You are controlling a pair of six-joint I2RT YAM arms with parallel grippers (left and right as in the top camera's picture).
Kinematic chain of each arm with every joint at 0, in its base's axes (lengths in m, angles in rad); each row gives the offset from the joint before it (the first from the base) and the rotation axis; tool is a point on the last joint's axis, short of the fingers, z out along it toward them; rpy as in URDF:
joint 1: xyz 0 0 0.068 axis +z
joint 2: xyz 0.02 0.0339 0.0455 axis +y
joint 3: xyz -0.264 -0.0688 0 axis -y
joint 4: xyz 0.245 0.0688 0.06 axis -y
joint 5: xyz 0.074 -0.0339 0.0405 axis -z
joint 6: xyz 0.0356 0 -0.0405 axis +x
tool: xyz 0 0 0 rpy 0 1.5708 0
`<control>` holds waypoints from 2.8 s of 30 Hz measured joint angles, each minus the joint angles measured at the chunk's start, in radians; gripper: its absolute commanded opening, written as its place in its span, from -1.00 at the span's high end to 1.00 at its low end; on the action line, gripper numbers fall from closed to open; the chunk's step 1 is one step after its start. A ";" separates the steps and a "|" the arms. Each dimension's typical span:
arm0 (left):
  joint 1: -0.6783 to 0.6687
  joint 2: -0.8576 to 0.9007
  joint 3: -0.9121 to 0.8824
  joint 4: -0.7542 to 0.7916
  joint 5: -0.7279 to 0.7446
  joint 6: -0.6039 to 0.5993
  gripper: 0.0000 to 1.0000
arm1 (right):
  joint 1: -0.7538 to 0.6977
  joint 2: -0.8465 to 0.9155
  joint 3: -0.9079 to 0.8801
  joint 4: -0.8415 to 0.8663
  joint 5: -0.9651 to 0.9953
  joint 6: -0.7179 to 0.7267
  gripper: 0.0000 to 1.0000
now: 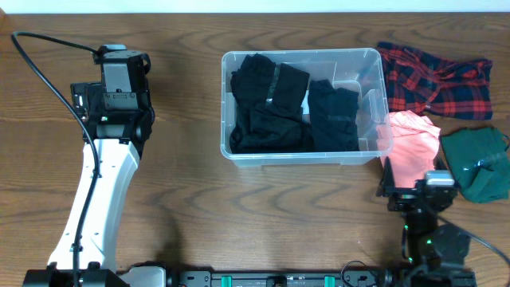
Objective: Pack container
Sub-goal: 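Move the right gripper to the pink garment and grasp it, then lift the pink garment and lower it into the container's right side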
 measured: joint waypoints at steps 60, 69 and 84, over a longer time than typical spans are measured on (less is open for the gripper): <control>0.000 0.002 0.000 0.000 0.000 0.000 -0.96 | -0.377 1.737 0.790 -0.304 -0.179 -0.127 0.12; 0.000 0.002 0.000 0.000 0.000 0.000 -0.96 | -0.377 1.741 0.800 -0.338 -0.247 -0.123 0.80; 0.000 0.002 0.000 0.000 0.000 0.000 -0.96 | -0.335 1.347 1.090 -0.602 -0.294 -0.023 0.97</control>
